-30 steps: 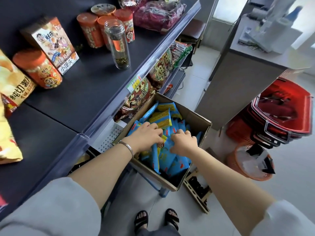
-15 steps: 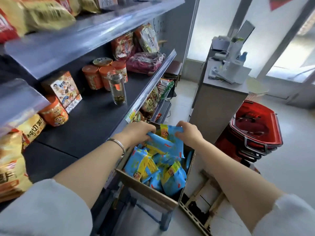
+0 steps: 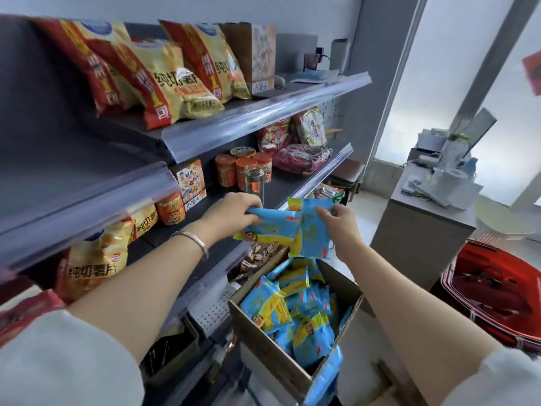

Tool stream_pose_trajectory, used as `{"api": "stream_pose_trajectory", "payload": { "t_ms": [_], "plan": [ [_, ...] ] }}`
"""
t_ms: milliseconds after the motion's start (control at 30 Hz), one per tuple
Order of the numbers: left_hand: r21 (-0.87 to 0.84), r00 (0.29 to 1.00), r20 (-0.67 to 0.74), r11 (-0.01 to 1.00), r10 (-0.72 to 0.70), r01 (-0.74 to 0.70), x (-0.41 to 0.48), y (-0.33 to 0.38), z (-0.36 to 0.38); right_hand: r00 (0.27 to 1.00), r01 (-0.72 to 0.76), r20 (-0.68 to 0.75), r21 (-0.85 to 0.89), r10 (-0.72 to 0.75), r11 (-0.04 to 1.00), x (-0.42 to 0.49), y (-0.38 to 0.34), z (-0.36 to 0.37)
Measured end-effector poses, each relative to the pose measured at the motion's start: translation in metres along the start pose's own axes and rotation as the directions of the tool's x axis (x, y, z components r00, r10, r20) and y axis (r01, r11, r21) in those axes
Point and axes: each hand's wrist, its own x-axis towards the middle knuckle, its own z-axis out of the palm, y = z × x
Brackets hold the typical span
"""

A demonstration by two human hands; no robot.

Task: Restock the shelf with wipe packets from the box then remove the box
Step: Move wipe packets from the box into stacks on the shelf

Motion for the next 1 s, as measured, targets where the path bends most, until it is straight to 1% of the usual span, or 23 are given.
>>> {"api": "stream_pose_trajectory", "payload": {
  "t_ms": [100, 200, 300, 367, 500, 567, 667, 800, 900, 1000],
  "plan": [
    [-0.012, 0.995, -0.082, 0.998, -0.054, 0.054, -0.030, 0.012, -0.022, 0.992, 0.085, 0.089, 0.038, -0.088, 0.996, -0.013, -0.014, 0.006],
    [-0.002, 0.978, -0.178, 0.994, -0.110, 0.112, -0.068, 0.018, -0.045, 0.979, 0.139, 0.140, 0.091, -0.151, 0.986, -0.042, -0.039, 0.016],
    [-0.022, 0.940, -0.283, 0.981, -0.192, 0.194, -0.111, 0.016, -0.072, 0.944, 0.216, 0.223, 0.145, -0.245, 0.966, -0.064, -0.058, 0.037],
    [-0.052, 0.900, -0.353, 0.965, -0.257, 0.255, -0.143, 0.013, -0.094, 0.914, 0.265, 0.268, 0.174, -0.304, 0.948, -0.079, -0.076, 0.056],
    [-0.059, 0.800, -0.503, 0.936, -0.328, 0.347, -0.210, 0.007, -0.144, 0.843, 0.358, 0.316, 0.274, -0.435, 0.893, -0.124, -0.126, 0.098],
    [-0.074, 0.727, -0.585, 0.916, -0.359, 0.394, -0.244, 0.003, -0.169, 0.795, 0.418, 0.331, 0.310, -0.509, 0.854, -0.149, -0.148, 0.122],
    [-0.098, 0.615, -0.688, 0.889, -0.385, 0.448, -0.295, -0.007, -0.203, 0.703, 0.502, 0.365, 0.354, -0.610, 0.789, -0.188, -0.180, 0.161],
    [-0.111, 0.495, -0.774, 0.854, -0.395, 0.509, -0.364, -0.032, -0.240, 0.582, 0.610, 0.396, 0.365, -0.710, 0.703, -0.243, -0.224, 0.214],
    [-0.119, 0.402, -0.823, 0.815, -0.401, 0.568, -0.417, -0.059, -0.267, 0.513, 0.648, 0.416, 0.386, -0.751, 0.657, -0.286, -0.256, 0.255],
    [-0.106, 0.342, -0.844, 0.754, -0.413, 0.648, -0.469, -0.087, -0.295, 0.416, 0.706, 0.458, 0.383, -0.786, 0.596, -0.328, -0.280, 0.295]
  ]
}}
